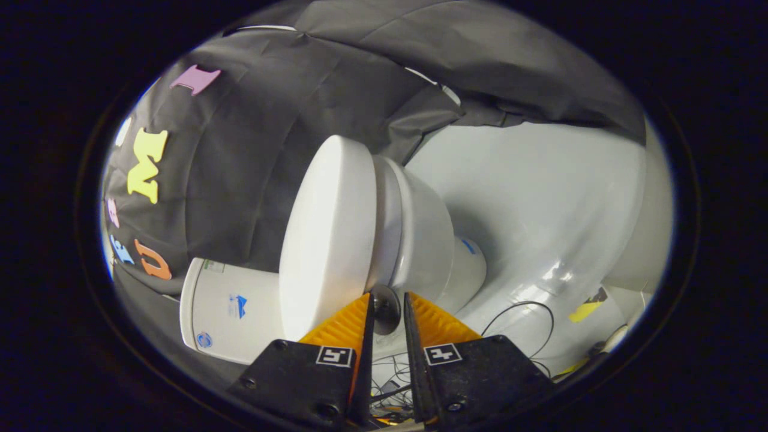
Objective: Open the toilet lid.
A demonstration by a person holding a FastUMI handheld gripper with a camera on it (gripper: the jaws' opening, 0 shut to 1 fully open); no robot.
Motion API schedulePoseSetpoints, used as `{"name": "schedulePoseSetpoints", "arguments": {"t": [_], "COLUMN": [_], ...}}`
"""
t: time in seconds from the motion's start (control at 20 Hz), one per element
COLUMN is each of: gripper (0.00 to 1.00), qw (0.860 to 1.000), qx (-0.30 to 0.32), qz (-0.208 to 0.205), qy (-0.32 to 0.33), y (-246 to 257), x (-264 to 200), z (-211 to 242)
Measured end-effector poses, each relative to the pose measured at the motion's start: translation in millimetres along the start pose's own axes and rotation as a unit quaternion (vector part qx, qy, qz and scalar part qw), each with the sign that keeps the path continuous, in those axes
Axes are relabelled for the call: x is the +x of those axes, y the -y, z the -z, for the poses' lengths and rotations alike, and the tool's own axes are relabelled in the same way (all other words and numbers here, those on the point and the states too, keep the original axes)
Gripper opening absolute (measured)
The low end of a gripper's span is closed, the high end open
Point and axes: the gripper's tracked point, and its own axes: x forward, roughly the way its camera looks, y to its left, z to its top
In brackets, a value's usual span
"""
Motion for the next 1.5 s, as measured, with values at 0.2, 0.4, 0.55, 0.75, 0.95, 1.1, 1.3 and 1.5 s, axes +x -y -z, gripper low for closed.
{"name": "schedulePoseSetpoints", "arguments": {"t": [0.2,0.4,0.55,0.75,0.95,1.1,1.3,1.5], "gripper": [0.3,0.26,0.2,0.14,0.1,0.08,0.06,0.05], "qw": [1.0,0.998,0.998,0.999,0.999,0.999,0.999,0.999], "qx": [0.012,0.057,0.066,0.048,0.05,0.039,0.014,-0.017], "qz": [0.001,-0.008,-0.016,-0.013,-0.009,-0.015,-0.019,-0.007], "qy": [0.003,-0.002,-0.001,0.002,0.005,0.017,0.034,0.045], "y": [-1.3,-1.0,-2.6,-6.8,-10.8,-18.8,-34.4,-47.5], "x": [2.2,1.1,-1.4,-4.0,-6.8,-13.1,-23.7,-31.0], "z": [-3.5,-3.7,-5.0,-4.8,-5.9,-7.3,-10.3,-11.5]}}
